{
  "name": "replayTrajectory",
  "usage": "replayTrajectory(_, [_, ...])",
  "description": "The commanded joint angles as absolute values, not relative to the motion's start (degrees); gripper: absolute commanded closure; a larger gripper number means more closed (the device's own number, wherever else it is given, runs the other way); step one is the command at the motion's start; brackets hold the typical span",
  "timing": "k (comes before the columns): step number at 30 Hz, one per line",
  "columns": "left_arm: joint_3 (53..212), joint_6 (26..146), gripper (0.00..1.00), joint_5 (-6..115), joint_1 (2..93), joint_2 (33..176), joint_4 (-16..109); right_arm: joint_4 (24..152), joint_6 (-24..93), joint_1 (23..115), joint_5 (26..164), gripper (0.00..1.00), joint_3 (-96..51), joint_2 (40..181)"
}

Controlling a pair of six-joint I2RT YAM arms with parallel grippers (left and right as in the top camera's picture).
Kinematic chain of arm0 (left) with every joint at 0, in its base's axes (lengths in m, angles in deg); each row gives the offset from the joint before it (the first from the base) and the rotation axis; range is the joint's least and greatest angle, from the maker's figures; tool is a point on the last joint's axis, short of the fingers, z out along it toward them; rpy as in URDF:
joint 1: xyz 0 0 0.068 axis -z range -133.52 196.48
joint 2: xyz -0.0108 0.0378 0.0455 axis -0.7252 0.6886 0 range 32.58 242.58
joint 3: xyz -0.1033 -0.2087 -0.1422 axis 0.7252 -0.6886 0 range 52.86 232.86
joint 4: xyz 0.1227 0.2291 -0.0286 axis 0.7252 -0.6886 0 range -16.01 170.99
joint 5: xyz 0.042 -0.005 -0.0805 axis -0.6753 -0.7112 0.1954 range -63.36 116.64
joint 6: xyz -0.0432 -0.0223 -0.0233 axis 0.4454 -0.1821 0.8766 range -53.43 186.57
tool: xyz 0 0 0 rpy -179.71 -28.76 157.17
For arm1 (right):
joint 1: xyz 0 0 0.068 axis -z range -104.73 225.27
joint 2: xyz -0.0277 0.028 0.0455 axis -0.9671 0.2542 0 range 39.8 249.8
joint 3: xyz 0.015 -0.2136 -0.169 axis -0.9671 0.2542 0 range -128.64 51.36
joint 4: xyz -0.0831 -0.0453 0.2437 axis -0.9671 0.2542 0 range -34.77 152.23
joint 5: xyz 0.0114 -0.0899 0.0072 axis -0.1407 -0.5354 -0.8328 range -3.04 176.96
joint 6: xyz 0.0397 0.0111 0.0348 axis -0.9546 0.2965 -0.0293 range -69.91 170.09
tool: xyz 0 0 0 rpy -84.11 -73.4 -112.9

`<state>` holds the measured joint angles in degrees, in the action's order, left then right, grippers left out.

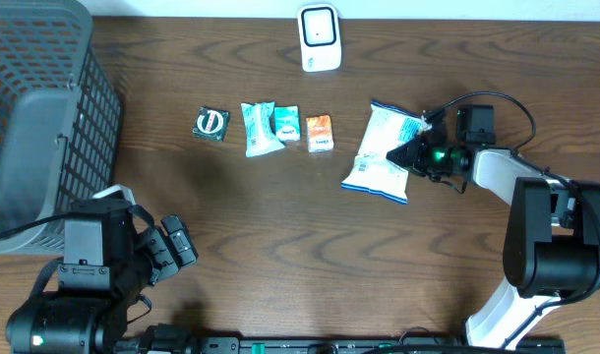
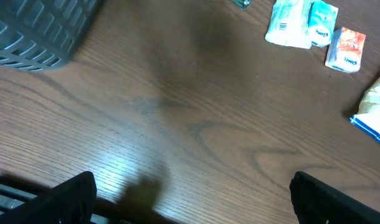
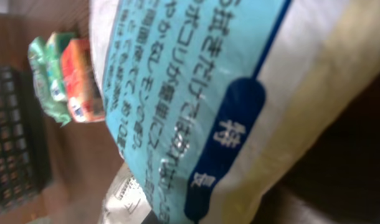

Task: Scan the item barcode
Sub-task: 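Lift the snack bag up toward the scanner with the right gripper, then hold the snack bag upright in front of the scanner with right gripper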

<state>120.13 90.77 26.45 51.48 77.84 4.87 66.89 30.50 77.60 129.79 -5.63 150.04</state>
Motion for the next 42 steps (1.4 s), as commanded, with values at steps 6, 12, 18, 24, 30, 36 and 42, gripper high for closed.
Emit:
replayTrajectory(6, [120.1,91.1,0.02,26.15,51.61,77.86,4.72,66.71,30.37,77.49,150.82,0.99,-9.5,144.29])
replayTrajectory(12, [120.1,91.1,0.02,26.15,51.61,77.86,4.72,64.26,28.62,77.29,155.3,0.99,-9.85,134.98])
replayTrajectory(18, [120.1,91.1,0.03,26.15,51.61,77.86,4.72,55.76,29.14,76.07,153.68,0.99,-9.85,125.54])
replayTrajectory(24, [120.1,91.1,0.02,26.15,51.61,77.86,4.72,43.61,29.76,73.45,152.9,0.99,-9.85,120.47])
replayTrajectory(30, [120.1,91.1,0.02,26.15,51.61,77.86,4.72,39.37,26.28,70.67,150.88,0.99,-9.85,120.05])
replayTrajectory(36, [120.1,91.1,0.02,26.15,51.61,77.86,4.72,39.87,24.55,68.05,149.86,0.99,-9.85,120.05])
replayTrajectory(42, [120.1,91.1,0.02,26.15,51.61,77.86,4.72,45.77,24.4,66.65,144.42,0.99,-9.85,120.05])
